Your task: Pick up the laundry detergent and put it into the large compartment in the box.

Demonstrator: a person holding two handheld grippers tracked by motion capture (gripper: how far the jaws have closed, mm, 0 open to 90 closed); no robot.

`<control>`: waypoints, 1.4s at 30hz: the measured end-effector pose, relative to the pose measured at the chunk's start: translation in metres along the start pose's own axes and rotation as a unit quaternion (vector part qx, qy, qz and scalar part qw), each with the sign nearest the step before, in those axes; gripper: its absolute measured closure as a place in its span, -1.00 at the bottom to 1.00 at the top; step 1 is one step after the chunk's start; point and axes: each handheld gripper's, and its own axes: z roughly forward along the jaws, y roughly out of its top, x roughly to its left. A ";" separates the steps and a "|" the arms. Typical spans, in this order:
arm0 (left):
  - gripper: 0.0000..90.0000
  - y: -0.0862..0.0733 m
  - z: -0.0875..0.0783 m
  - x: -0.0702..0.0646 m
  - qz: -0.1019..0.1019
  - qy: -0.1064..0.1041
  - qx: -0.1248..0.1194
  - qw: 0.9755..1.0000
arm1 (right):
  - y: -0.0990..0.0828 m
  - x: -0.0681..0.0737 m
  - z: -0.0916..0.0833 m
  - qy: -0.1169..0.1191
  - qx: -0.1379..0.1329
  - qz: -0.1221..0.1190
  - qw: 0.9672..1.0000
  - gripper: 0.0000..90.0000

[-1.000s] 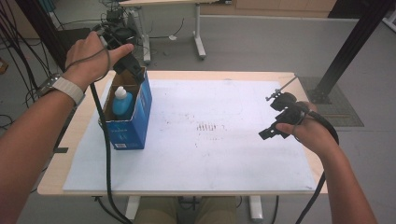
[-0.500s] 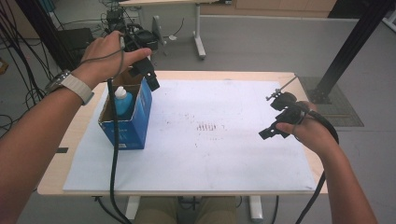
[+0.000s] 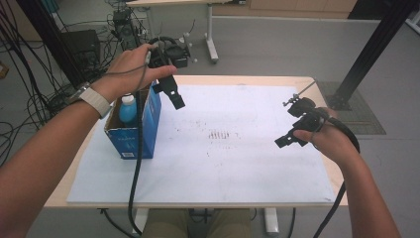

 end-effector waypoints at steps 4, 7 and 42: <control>-0.88 0.004 0.011 -0.007 0.023 -0.001 0.001 1.000 | 0.001 -0.001 0.001 0.000 0.000 -0.001 1.000 -0.82; -0.88 0.004 0.017 -0.009 0.037 -0.004 -0.001 0.999 | 0.002 -0.001 0.003 0.001 0.002 -0.001 1.000 -0.82; -0.89 0.019 0.064 -0.022 0.093 -0.018 0.013 0.995 | 0.005 -0.001 0.010 0.004 0.004 0.002 1.000 -0.83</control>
